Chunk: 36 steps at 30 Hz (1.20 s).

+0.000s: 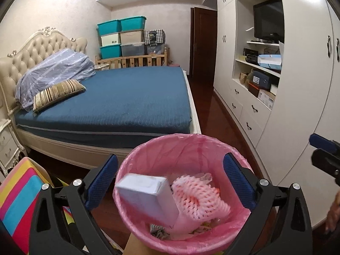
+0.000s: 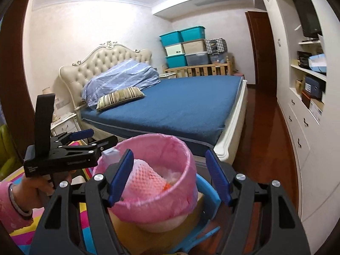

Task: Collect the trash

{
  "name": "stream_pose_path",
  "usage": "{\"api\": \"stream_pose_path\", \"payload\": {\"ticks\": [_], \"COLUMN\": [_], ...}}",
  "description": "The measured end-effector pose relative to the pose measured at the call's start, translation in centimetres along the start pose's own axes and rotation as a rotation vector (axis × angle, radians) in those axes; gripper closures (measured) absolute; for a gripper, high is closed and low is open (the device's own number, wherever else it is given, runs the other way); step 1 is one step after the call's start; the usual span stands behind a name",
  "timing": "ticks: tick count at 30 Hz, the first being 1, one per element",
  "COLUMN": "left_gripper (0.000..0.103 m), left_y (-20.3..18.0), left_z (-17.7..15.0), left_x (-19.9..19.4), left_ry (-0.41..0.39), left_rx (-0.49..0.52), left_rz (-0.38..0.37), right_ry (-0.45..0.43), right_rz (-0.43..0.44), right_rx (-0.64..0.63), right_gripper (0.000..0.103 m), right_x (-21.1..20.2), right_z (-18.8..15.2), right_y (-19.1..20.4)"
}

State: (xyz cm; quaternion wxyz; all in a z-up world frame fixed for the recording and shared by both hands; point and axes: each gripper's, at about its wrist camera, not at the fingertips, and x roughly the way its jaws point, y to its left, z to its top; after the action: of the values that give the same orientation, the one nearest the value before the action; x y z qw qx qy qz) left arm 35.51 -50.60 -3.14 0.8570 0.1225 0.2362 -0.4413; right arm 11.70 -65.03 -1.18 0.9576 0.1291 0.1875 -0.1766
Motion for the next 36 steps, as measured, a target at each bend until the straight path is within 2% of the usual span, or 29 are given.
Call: {"api": "stream_pose_path", "payload": {"ticks": [3,9,16,20,22,30,36], "left_gripper": [0.009,0.009,0.007,0.006,0.006,0.006,0.006], "left_y": [0.2,1.0,0.9,1.2,1.5,3.4,4.1], "left_z": [-0.8,-3.0,-4.8,-5.8,-6.3,-8.4,-8.8], "left_x": [-1.8,-7.0,-14.6,-18.3,-19.8,-22.4,-23.2], "left_ry": [0.002,-0.014,-0.064,-0.093,-0.111,-0.078,-0.082], "left_rx": [0.010,-0.010,-0.002,0.011,0.015,-0.018,-0.059], "left_rz": [0.029,0.133,0.249,0.280,0.275,0.226,0.171], "right_ry": [-0.001,0.012,0.010,0.006,0.015,0.014,0.036], "right_rz": [-0.001,-0.002,-0.046,-0.074,-0.084,-0.096,-0.130], "right_rx": [-0.009,-0.056,-0.115,-0.109,-0.112,-0.143,-0.124], "right_gripper": [0.034,0.034,0.017,0.014,0.013,0.013,0.013], "right_x": [-1.4,-3.2,-5.9,-7.0,-7.3,-8.4,-9.8], "right_z": [-0.5,-0.8,0.2,0.7,0.7,0.9,-0.5], "right_y": [0.5,3.3,7.2,8.9,9.9,14.4,15.0]}}
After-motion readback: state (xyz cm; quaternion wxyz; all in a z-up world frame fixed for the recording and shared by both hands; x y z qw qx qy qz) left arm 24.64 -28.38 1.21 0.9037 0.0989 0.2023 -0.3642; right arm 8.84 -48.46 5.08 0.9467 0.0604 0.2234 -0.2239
